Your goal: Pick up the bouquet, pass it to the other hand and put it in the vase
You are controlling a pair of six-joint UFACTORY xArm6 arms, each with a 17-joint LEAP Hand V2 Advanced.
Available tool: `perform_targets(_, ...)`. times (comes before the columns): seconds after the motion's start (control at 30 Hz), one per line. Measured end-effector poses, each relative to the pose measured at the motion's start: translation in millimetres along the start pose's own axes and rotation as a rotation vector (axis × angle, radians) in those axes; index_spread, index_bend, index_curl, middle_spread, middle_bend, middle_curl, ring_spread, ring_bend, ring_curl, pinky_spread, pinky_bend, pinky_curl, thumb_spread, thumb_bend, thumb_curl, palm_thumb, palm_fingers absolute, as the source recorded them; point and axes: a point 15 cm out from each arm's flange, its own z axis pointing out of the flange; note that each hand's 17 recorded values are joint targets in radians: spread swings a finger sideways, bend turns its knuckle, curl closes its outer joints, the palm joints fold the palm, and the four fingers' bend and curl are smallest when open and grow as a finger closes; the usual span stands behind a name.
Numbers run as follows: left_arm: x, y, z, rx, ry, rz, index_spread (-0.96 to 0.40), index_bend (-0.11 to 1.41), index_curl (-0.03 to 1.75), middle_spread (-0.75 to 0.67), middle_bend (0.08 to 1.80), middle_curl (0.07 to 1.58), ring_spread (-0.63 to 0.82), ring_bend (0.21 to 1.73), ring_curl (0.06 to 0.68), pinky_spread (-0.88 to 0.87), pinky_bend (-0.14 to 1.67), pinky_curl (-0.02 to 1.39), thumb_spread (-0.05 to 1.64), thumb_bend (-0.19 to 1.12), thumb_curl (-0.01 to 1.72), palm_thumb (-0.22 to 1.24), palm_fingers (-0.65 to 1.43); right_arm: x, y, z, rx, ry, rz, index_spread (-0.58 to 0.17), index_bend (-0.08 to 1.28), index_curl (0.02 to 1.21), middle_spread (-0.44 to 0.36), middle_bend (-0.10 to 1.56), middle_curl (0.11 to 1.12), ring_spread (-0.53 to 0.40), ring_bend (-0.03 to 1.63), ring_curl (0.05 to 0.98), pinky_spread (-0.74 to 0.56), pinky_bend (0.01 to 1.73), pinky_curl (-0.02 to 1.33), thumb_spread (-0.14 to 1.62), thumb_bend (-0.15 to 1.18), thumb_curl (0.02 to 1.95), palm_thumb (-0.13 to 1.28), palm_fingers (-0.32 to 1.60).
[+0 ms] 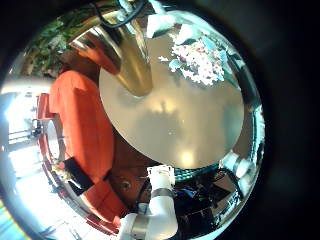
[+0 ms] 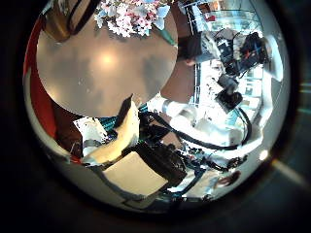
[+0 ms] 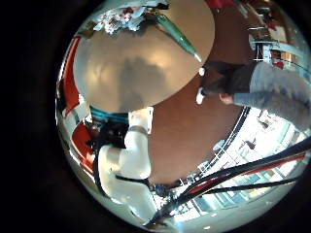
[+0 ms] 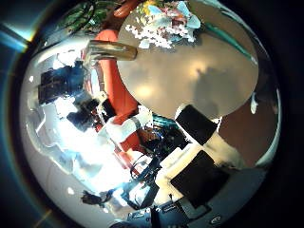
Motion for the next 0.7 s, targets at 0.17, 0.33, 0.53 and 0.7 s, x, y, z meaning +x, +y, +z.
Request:
perform_targets(0.17, -3, 1, -7, 0.013, 0.0, -0.005, -0.03, 0.2, 0.41, 0.3, 0.19, 0.33, 0.51, 0.45, 0.184, 0.5, 0.18, 0.27, 1.07, -0.02, 0.34, 0.42, 0.22, -3, -1, -4, 0.013, 0.003, -0.01, -0.351, 0.17, 0.32, 0.013, 0.28, 0.37, 0.154, 0.53, 0.214, 0.41, 0.47, 0.15, 1.2, -0.02, 0.39, 0.68, 0.29)
perform_targets(0.33, -4, 7, -10, 0.009, 0.0, -0.008, -0.03, 0.2, 0.41, 0.3, 0.19, 0.33, 0.51, 0.45, 0.183, 0.5, 0.18, 0.27, 1.07, -0.02, 0.34, 0.42, 0.23, -4, -2, -3, 0.009, 0.003, -0.008, -0.35, 0.18, 0.32, 0.003, 0.28, 0.37, 0.15, 0.53, 0.213, 0.41, 0.46, 0.16, 1.2, -0.02, 0.39, 0.68, 0.3)
perform_targets(0.53, 4, 12, 2, -0.022, -0.017, 0.028, -0.03, 0.19, 0.41, 0.3, 0.19, 0.33, 0.51, 0.44, 0.182, 0.5, 0.18, 0.26, 1.07, -0.02, 0.35, 0.42, 0.23, 5, -5, -3, 0.026, -0.011, 0.026, -0.347, 0.17, 0.31, -0.001, 0.28, 0.37, 0.138, 0.53, 0.215, 0.4, 0.44, 0.16, 1.2, -0.02, 0.39, 0.68, 0.31)
perform_targets(0.7, 28, 17, 7, -0.047, -0.052, 0.113, -0.03, 0.2, 0.42, 0.3, 0.19, 0.33, 0.51, 0.44, 0.181, 0.5, 0.18, 0.26, 1.07, -0.02, 0.35, 0.43, 0.23, 28, -12, -7, 0.039, -0.023, 0.088, -0.336, 0.16, 0.3, -0.017, 0.3, 0.37, 0.108, 0.55, 0.218, 0.39, 0.45, 0.17, 1.2, -0.02, 0.39, 0.68, 0.36)
